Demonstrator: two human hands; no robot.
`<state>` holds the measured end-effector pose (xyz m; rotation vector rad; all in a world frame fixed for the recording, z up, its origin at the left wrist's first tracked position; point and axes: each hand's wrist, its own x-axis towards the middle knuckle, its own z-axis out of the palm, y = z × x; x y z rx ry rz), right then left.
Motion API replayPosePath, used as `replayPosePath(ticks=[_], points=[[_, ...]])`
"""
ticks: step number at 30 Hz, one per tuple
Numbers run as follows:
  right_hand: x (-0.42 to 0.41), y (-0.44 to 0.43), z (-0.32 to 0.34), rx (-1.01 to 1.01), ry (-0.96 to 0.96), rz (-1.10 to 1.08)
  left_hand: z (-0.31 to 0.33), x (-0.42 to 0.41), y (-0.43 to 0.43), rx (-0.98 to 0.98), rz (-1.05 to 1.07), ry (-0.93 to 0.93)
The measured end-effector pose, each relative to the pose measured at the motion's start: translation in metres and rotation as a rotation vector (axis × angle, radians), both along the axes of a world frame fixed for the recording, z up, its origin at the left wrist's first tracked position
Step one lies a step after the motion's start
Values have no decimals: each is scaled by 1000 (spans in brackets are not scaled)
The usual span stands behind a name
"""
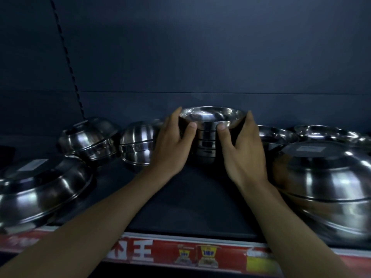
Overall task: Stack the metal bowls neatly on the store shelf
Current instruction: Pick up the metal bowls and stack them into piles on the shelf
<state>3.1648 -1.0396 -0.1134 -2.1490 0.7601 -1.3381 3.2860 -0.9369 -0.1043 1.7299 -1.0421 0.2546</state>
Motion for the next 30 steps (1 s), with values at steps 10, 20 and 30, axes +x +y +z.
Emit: replayPosePath(ticks=[10, 20, 30], points=[[3, -5, -3, -10, 21, 40, -4, -13, -3, 3, 90, -97], [6, -6, -6, -16, 35, 20, 2, -10, -3, 74, 40, -70], [17, 74, 26, -389, -68, 100, 32, -16, 136, 433, 308, -475]])
